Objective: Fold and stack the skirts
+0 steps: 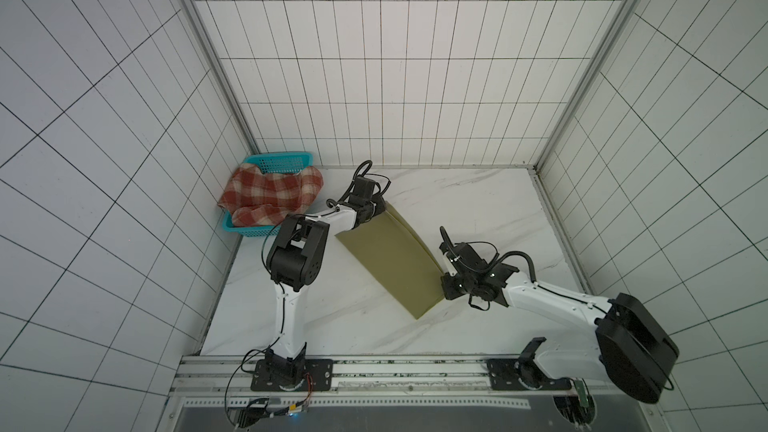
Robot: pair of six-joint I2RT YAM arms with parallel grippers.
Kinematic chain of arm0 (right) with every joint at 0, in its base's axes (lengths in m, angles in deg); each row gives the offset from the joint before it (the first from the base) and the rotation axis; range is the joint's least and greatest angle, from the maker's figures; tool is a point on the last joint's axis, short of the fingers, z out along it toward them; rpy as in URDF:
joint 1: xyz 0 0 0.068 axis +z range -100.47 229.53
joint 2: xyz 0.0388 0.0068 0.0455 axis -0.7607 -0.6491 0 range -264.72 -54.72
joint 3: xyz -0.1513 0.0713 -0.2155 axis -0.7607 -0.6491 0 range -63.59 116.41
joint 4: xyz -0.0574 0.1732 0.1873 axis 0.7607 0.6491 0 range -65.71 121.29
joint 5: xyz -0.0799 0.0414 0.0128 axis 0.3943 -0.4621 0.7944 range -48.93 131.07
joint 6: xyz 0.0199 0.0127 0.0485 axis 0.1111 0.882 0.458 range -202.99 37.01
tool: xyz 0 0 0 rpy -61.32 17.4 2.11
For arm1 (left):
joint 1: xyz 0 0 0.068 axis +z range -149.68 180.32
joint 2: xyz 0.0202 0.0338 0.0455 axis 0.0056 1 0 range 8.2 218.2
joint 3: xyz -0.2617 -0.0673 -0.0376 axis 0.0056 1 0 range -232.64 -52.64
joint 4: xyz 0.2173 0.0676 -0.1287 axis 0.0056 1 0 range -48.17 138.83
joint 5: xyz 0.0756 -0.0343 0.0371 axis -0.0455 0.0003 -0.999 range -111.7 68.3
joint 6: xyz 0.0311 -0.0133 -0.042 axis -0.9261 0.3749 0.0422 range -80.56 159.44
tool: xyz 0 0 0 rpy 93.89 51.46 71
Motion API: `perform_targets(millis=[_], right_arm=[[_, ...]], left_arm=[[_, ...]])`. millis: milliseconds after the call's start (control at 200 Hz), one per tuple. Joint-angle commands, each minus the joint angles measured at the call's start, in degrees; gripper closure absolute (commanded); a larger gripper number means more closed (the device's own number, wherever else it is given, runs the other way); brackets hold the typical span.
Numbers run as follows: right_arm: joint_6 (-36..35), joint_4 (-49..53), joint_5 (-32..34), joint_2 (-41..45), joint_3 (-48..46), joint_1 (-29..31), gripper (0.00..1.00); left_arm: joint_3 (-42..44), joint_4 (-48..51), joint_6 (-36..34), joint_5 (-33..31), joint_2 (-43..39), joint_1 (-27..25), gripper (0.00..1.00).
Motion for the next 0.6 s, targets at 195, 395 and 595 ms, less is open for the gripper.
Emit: perform_targets(millis=[195,395,595], right_arm=[[-0.38,2.52,0.97,-1.65,5.29,-0.80,1.00],[0.23,2.91,0.62,-1.82,5.12,-0.80,1.00],[0.66,3.00,0.51,-1.56,4.46,-0.75,1.00]], left_arm=[[-1.71,-1.51,-0.68,0.76,2.20,-0.17,1.00],[-1.09,-2.24,-0.08,0.92,1.03,-0.34,1.00],[-0.13,-3.52,0.46,1.31,-0.53,-0.61,1.00]])
